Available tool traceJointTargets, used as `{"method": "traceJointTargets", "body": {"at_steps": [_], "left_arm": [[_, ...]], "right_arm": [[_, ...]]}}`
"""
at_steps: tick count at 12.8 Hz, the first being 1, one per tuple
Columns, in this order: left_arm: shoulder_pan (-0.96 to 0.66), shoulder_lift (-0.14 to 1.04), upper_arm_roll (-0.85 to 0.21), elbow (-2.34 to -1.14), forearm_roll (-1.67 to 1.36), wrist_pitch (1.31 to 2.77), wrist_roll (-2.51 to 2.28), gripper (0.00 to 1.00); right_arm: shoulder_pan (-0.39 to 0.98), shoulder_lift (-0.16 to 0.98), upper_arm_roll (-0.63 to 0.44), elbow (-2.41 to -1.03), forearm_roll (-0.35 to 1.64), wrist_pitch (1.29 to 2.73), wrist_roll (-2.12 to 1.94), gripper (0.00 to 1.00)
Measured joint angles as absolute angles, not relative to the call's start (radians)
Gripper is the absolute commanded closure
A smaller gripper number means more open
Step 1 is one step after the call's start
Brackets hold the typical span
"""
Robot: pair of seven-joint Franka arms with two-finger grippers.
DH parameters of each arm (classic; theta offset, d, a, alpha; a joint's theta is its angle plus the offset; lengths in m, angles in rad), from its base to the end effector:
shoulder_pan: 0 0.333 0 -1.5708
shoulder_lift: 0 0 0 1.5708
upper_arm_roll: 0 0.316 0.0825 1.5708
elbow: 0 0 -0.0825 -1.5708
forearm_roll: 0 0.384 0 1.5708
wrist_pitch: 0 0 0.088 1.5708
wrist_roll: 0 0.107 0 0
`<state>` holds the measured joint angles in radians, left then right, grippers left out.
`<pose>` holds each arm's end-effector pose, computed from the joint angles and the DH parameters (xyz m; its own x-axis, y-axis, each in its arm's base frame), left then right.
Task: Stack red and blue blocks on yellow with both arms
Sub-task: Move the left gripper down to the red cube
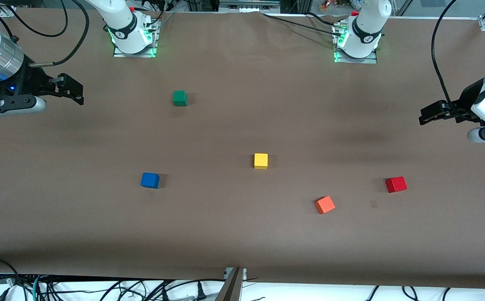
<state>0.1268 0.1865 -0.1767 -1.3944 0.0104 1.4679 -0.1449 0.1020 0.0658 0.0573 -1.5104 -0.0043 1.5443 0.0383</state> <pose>0.5989 -0.0184 0.5921 0.9891 0.0956 -0.1120 0.0969 -0.9953 0.0061 0.5651 0.0892 0.6136 0.9922 0.1205 -0.0317 0.1206 -0.9927 0.0017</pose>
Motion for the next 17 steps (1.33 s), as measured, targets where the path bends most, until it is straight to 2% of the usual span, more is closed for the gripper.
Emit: {"method": "traceJointTargets", "body": {"at_steps": [4,8,13,17], "left_arm": [[0.127,0.203,-0.174,-1.385,0.010,1.461,-0.145,0.00],[0.130,0.266,-0.171,-1.365,0.042,1.467,-0.143,0.00],[0.141,0.448,-0.164,-1.372,0.087,1.636,-0.144,0.00],[0.206,0.564,-0.159,-1.483,0.088,1.912,-0.141,0.00]], "right_arm": [[0.102,0.066,0.057,-1.510,-0.004,1.544,0.038,0.00],[0.102,0.066,0.057,-1.510,-0.004,1.544,0.038,0.00],[0.102,0.066,0.057,-1.510,-0.004,1.544,0.039,0.00],[0.102,0.066,0.057,-1.510,-0.004,1.544,0.039,0.00]]}}
